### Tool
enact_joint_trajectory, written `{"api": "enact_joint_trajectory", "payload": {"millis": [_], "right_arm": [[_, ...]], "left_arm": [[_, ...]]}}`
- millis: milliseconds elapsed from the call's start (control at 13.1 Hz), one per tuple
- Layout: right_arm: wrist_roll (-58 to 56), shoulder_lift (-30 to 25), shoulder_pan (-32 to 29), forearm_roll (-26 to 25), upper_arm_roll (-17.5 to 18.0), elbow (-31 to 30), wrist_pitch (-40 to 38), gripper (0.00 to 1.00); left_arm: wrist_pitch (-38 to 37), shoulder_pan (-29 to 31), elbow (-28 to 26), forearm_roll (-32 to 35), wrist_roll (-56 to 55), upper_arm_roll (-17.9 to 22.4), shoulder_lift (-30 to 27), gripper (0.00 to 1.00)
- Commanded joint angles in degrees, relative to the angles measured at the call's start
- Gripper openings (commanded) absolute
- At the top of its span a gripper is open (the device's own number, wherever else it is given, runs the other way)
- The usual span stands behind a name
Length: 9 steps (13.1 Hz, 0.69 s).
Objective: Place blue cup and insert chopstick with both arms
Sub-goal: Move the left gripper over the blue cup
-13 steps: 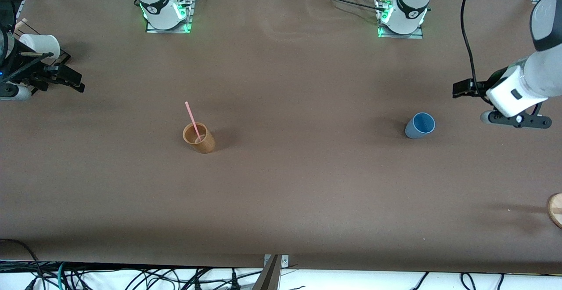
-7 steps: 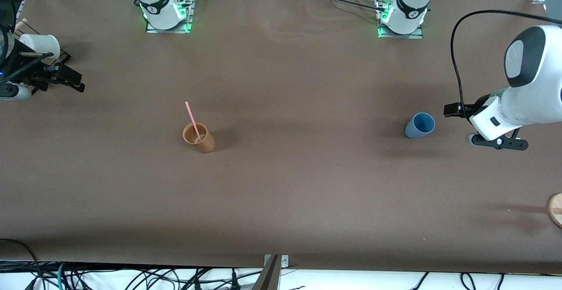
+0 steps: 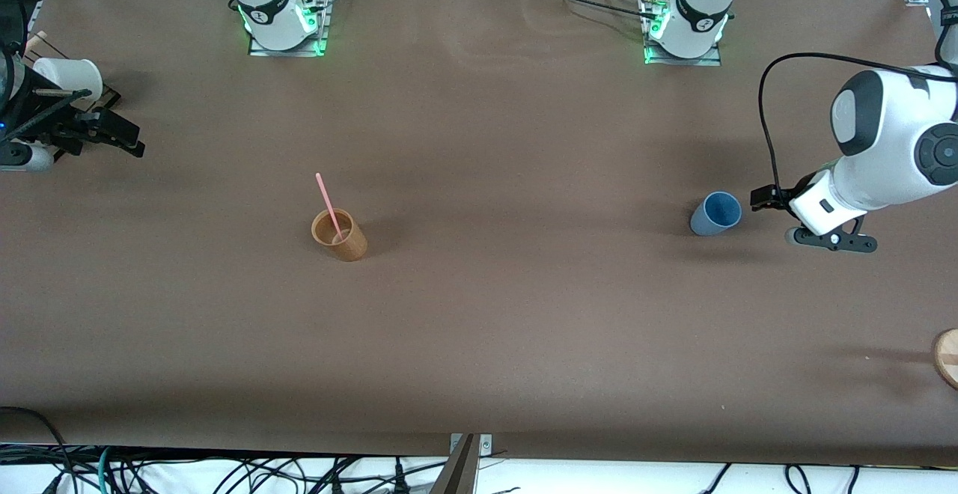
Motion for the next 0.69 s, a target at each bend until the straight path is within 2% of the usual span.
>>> {"api": "enact_joint_trajectory", "payload": {"millis": [0, 152, 609], "right_arm": [[-0.95, -0.46, -0.64, 1.11, 0.09, -0.48, -0.37, 1.0], [-0.95, -0.46, -0.64, 1.11, 0.09, -0.48, -0.37, 1.0], [-0.95, -0.37, -0.64, 1.19, 0.09, -0.48, -0.63, 1.0]], "left_arm": [[6.84, 0.8, -7.44, 0.64, 1.0, -0.3, -3.0, 1.0], [9.93, 0.8, -9.55, 0.2, 0.39, -0.3, -2.65, 1.0], [13.8, 0.45, -9.83, -2.61, 0.03, -0.3, 0.33, 1.0]]}}
